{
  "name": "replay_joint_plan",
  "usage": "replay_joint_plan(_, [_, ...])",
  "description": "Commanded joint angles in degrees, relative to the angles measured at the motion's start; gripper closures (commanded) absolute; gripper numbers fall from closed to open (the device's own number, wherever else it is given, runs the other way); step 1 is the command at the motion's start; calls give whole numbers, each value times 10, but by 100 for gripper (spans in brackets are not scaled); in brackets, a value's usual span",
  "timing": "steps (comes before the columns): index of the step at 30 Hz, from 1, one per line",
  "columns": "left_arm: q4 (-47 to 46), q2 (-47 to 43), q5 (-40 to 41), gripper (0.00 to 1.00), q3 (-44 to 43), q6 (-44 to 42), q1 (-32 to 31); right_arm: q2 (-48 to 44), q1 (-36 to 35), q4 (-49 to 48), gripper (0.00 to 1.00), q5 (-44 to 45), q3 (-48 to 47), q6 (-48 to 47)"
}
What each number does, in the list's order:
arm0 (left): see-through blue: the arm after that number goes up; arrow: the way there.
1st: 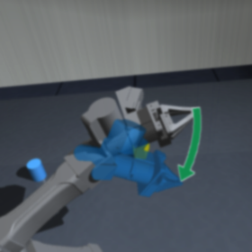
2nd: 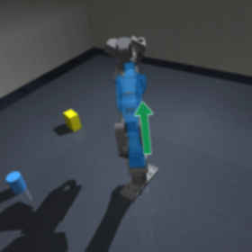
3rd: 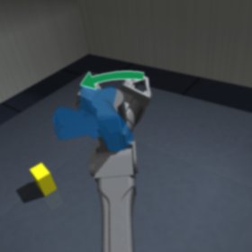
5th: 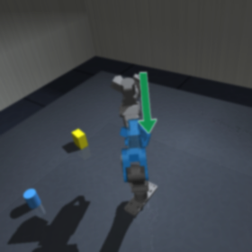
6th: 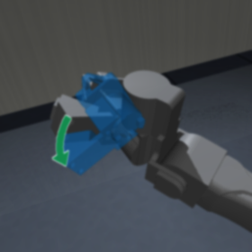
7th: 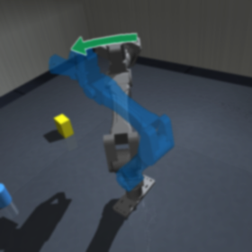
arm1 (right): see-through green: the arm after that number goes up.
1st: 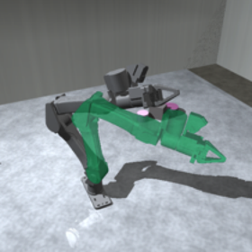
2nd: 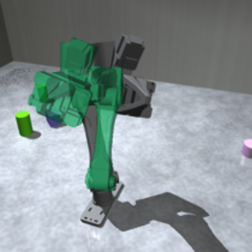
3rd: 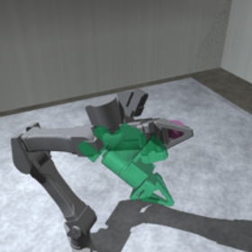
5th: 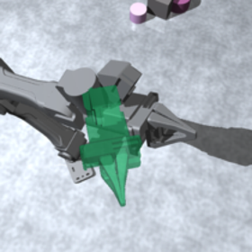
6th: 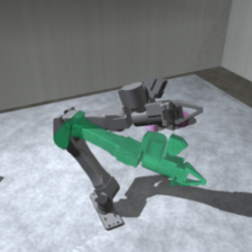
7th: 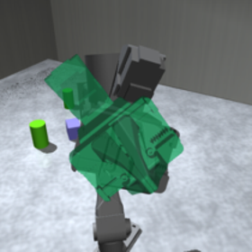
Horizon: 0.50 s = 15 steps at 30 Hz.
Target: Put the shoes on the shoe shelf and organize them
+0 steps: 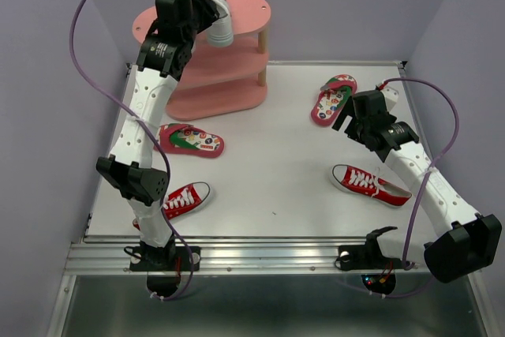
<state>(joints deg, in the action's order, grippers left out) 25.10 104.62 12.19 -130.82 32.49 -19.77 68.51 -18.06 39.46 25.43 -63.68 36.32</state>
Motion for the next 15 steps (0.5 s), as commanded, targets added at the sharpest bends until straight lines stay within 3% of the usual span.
replay_joint_plan(1, [-32,-29,-30,48,-40,-45,-4,-17,0,-1,2,-4,-5,7])
replay_joint_plan(15, [-12,-82,-42,48,-40,-164,-29,-19,0,5,2,-12,-7,12])
